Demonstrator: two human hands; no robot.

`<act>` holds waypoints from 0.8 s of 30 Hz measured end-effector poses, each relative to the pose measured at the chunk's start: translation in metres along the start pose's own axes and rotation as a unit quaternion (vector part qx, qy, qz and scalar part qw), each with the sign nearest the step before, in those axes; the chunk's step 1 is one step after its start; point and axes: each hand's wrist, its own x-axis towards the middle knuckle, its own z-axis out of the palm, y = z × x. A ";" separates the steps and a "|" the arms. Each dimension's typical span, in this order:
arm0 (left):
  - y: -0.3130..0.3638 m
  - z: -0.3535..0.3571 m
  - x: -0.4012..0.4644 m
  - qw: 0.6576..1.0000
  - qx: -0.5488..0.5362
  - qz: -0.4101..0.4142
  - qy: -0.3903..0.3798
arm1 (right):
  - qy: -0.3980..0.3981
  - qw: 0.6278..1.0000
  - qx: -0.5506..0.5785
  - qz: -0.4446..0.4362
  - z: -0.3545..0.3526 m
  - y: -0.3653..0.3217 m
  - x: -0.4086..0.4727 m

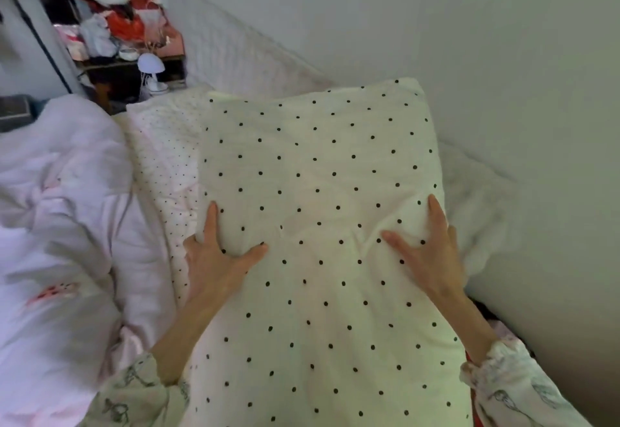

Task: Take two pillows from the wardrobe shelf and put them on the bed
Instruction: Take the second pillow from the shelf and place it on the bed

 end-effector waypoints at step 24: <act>-0.098 0.092 0.237 0.965 0.029 -0.239 0.100 | -0.249 0.964 -0.078 -0.057 0.284 -0.001 0.291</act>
